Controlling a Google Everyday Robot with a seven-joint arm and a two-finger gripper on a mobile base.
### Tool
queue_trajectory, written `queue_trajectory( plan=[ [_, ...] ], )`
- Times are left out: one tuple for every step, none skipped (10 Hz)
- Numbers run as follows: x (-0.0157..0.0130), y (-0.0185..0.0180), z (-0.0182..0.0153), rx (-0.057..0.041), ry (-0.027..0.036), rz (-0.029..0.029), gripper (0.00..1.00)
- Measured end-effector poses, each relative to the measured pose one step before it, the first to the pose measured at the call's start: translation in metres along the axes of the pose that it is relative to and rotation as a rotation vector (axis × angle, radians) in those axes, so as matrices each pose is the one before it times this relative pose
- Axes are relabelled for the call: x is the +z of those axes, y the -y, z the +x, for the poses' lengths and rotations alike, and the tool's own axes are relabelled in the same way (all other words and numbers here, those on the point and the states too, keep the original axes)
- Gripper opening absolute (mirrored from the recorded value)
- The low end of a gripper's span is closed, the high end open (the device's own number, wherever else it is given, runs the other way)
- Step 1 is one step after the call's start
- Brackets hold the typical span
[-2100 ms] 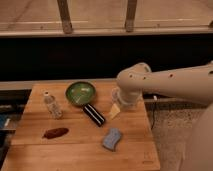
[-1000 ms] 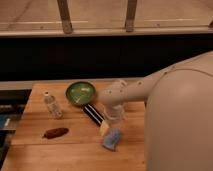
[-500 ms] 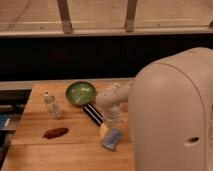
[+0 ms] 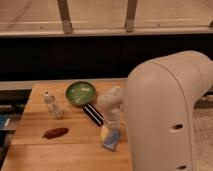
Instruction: Place the white sponge in the ceramic bowl
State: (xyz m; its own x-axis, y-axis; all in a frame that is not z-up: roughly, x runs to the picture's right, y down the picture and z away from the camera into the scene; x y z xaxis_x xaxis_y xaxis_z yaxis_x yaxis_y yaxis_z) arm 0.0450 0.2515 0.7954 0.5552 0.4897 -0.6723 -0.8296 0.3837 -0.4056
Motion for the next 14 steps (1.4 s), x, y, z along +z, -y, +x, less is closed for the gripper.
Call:
queue_trajectory(
  plan=[
    [0.00435, -0.00077, -0.00021, 0.00038, -0.00462, -0.00875, 0.8],
    [0.00526, -0.00111, -0.00015, -0.00027, -0.00659, -0.01057, 0.8],
    [0.00541, -0.00167, -0.0001, -0.00199, -0.00813, -0.01104, 0.78],
    [0.00493, -0.00211, -0.00021, -0.00387, -0.00847, -0.00955, 0.72],
    [0.00356, -0.00268, -0.00051, -0.00576, -0.00561, -0.00937, 0.62],
    [0.00245, -0.002, 0.00046, -0.00527, -0.00689, -0.0055, 0.52],
    [-0.00094, 0.00023, -0.00018, -0.00287, 0.00148, 0.00111, 0.4],
    [-0.00198, 0.00067, 0.0004, 0.00064, 0.0009, 0.00023, 0.32],
    [-0.00109, 0.00073, 0.00054, 0.00296, 0.00069, -0.00088, 0.21],
    [-0.00102, -0.00027, 0.00011, -0.0027, 0.00255, -0.00182, 0.1],
    [-0.00386, -0.00239, -0.00192, -0.00903, 0.02245, -0.0112, 0.04],
    [-0.00999, 0.0019, 0.00138, -0.00191, 0.02307, -0.00597, 0.0],
    [-0.0162, 0.0016, -0.00043, -0.01002, 0.02862, 0.0061, 0.0],
    [-0.01561, -0.00089, -0.0027, -0.01049, 0.02677, 0.00409, 0.0]
  ],
)
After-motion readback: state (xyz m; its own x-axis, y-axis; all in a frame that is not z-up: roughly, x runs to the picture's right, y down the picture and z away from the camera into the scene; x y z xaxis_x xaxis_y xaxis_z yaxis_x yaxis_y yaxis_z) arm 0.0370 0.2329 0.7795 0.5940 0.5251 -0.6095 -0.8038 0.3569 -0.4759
